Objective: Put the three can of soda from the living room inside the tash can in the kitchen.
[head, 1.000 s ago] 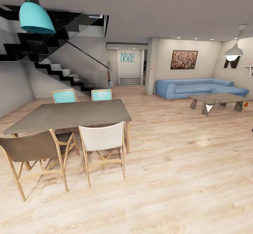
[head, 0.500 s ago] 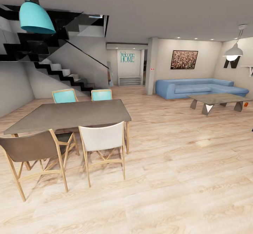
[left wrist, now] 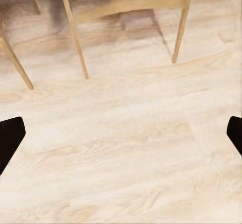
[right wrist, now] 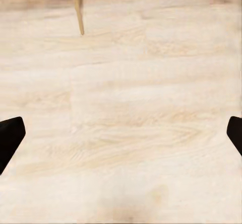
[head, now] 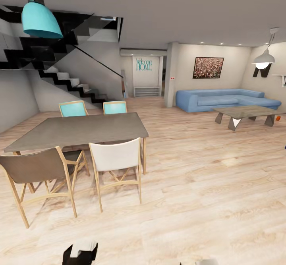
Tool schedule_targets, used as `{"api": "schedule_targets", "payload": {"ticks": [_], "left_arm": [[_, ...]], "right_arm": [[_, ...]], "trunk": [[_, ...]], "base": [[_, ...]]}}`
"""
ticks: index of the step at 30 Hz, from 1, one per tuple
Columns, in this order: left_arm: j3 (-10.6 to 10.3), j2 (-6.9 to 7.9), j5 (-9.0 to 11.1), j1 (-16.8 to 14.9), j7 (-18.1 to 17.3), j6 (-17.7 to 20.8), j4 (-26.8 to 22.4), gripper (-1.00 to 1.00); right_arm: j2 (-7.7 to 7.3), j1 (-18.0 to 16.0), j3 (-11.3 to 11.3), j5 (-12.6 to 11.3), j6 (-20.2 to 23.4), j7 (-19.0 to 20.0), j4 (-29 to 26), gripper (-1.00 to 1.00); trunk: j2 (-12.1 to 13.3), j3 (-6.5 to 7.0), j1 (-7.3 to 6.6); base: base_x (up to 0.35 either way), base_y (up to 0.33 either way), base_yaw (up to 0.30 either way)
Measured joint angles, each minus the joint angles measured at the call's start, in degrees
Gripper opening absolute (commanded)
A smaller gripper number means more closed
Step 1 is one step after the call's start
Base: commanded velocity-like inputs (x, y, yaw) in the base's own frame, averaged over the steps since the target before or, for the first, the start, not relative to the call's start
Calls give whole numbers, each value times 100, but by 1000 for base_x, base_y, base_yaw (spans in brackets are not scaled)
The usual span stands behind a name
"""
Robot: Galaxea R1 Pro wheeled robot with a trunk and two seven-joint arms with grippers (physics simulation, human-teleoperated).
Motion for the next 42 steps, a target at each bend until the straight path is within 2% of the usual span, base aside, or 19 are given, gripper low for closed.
{"api": "schedule_targets", "payload": {"ticks": [1, 2, 4, 5, 7, 8, 10, 11, 13, 14, 15, 16, 22, 42], "left_arm": [[-4, 1, -2, 91, 0, 2, -453, 100], [-10, 1, 1, 270, -3, -7, -1146, 100], [-15, 0, 0, 462, -7, -29, -1640, 100], [-21, 1, -2, 664, -9, -53, -2006, 100], [-24, 4, 0, 855, -7, -92, -2296, 100], [-25, 4, 0, 858, -7, -93, -2300, 100], [-27, 6, -1, 1069, -10, -296, -2558, 100], [-28, 8, 0, 1193, -13, -526, -2642, 100], [-27, 11, 0, 1332, -20, -792, -2683, 100], [-23, 13, -13, 1446, -44, -1009, -2688, 100], [-21, 14, -20, 1491, -67, -1097, -2659, 100], [-9, 11, -21, 1575, -227, -1306, -2274, 100], [5, 8, -4, 1623, -485, -1433, -1726, 100], [21, 8, -27, 1635, -554, -1474, -1556, 100]], "right_arm": [[3, 22, 7, 2, 7, 5, -515, 100], [0, 145, 39, 5, 18, 9, -1304, 100], [-3, 312, 62, 6, 22, 11, -1949, 100], [-8, 516, 76, 9, 23, 9, -2449, 100], [-19, 738, 83, 25, 22, 7, -2923, 100], [-20, 742, 83, 25, 22, 7, -2930, 100], [-48, 1017, 79, 65, 17, 10, -3504, 100], [-79, 1158, 62, 82, 1, 12, -3762, 100], [-130, 1266, 41, 78, -19, 15, -3936, 100], [-205, 1337, -26, 61, -22, 18, -4038, 100], [-245, 1364, -74, 54, -19, 19, -4073, 100], [-338, 1429, -218, 36, -1, 21, -4118, 100], [-399, 1467, -325, 33, -14, 22, -4004, 100], [-417, 1476, -354, 27, -79, 29, -3669, 100]], "trunk": [[0, 1, 0], [0, 1, 0], [0, -1, 0], [-1, -1, 0], [0, -1, 0], [0, -1, 0], [0, -1, 0], [0, -1, 0], [0, -1, 0], [0, -1, 0], [0, -1, 0], [0, -2, 0], [0, -1, 0], [0, -1, 0]], "base": [[0, 0, 0], [0, 0, 0], [0, 0, 0], [0, 0, 0], [0, 0, 0], [0, 0, 0], [0, 0, 0], [0, 0, 0], [0, 0, 0], [0, 0, 0], [0, 0, 0], [0, 0, 0], [0, 0, 0], [0, 0, 0]]}}
